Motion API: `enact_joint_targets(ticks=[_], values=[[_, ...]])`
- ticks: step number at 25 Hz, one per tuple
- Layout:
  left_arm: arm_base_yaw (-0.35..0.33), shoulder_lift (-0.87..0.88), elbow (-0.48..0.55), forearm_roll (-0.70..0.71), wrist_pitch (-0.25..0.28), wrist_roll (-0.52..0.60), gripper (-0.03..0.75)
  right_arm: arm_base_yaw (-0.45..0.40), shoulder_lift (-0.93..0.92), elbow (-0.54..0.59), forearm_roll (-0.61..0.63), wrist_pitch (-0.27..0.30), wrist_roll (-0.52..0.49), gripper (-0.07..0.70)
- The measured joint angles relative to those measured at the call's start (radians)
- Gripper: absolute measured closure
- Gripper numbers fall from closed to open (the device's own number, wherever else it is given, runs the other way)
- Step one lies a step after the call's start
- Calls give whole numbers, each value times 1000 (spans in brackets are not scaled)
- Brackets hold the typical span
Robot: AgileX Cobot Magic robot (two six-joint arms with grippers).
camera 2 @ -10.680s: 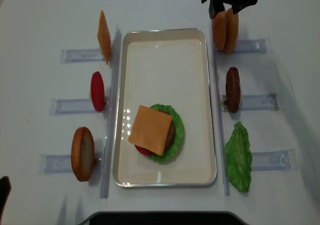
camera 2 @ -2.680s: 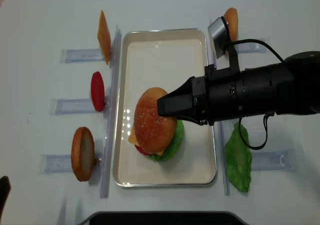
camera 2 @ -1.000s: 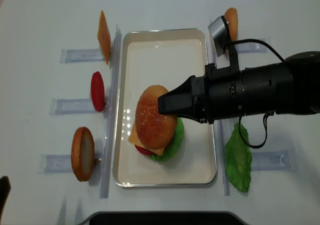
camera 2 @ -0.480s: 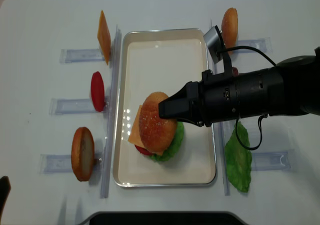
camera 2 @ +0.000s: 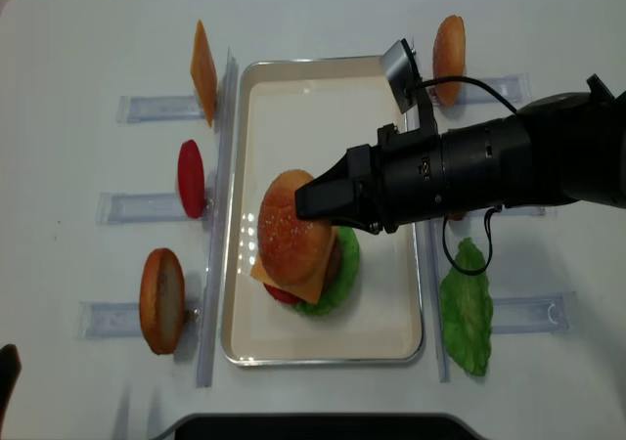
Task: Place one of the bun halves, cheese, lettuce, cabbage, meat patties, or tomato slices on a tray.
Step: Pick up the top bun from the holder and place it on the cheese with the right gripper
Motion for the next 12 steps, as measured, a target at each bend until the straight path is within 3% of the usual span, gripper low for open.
enact_joint_targets(ticks=[12], values=[[0,0,0,0,0,0,388,8,102,-8,0,2,-9,430]])
